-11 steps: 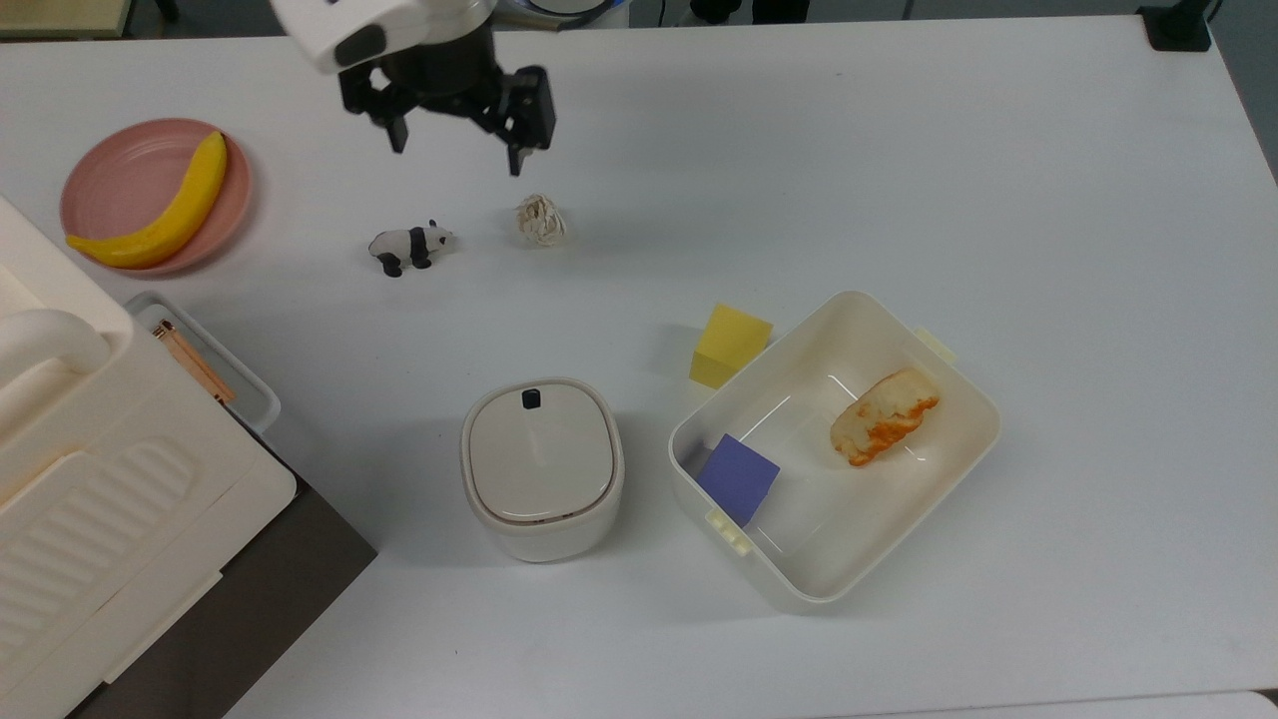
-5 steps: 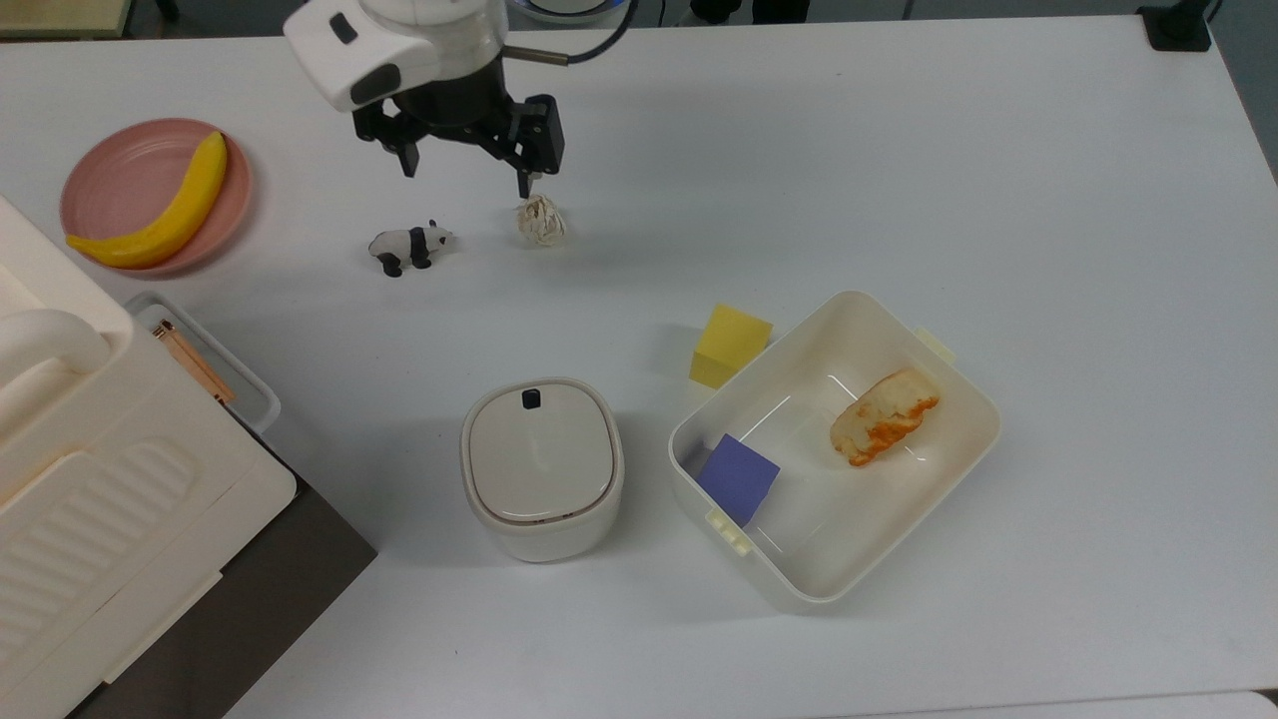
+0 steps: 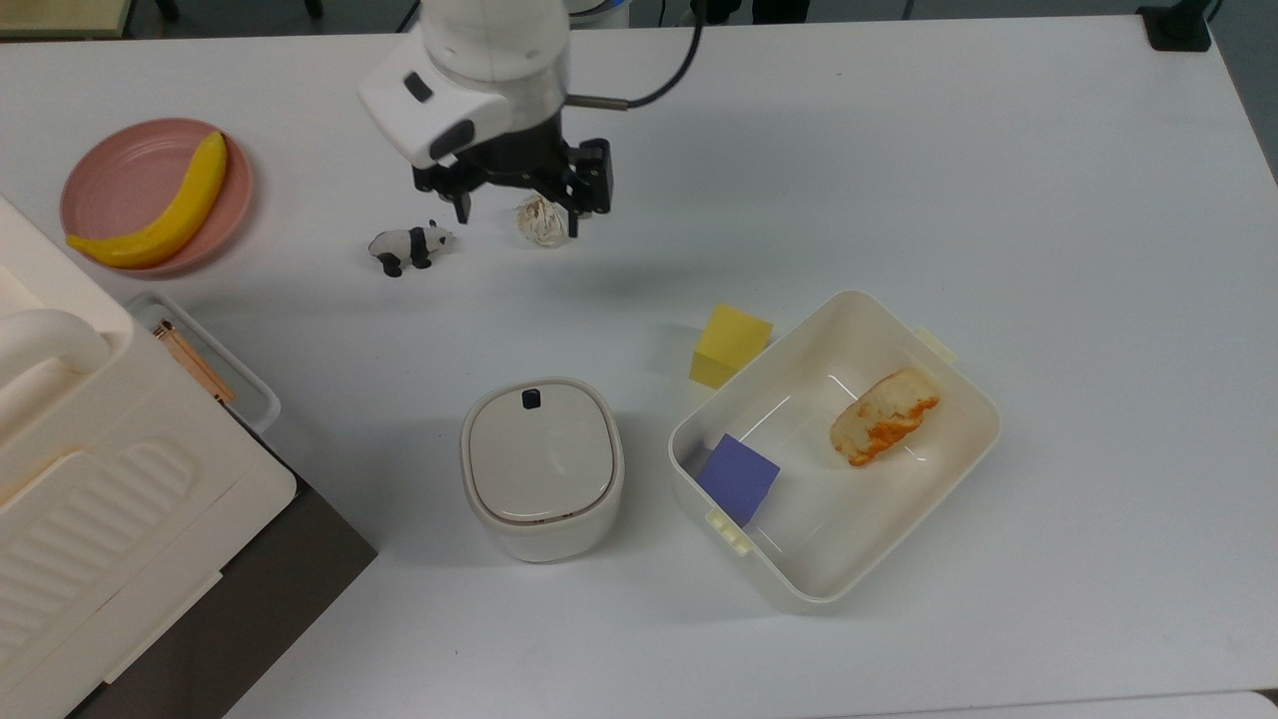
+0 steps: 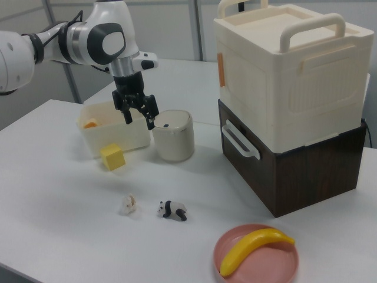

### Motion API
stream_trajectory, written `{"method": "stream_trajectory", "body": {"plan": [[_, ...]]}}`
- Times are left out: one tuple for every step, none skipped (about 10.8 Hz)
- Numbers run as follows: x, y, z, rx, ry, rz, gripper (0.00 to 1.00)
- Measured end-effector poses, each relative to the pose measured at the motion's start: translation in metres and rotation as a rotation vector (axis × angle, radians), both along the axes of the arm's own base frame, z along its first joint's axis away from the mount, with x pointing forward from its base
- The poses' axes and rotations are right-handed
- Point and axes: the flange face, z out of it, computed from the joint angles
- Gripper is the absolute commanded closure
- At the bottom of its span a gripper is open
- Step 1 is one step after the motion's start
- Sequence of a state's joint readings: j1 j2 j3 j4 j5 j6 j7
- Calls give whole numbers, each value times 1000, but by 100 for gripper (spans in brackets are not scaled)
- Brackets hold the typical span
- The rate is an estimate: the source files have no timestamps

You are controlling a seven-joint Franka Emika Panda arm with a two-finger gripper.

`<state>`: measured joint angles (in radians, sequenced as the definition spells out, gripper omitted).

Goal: Close the trash can
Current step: 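Move the gripper from above the panda figurine over the white trash can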

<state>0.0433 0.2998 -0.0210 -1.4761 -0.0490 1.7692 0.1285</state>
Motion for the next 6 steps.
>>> {"method": "stream_trajectory", "body": {"plan": [[4,7,-3,1,-15,11,36],[5,13,-6,1,-19,21,36],[6,20,-8,1,-17,31,36],[6,27,-12,1,-11,43,36],[5,38,-18,0,1,59,36],[3,50,-26,0,15,77,36]]}}
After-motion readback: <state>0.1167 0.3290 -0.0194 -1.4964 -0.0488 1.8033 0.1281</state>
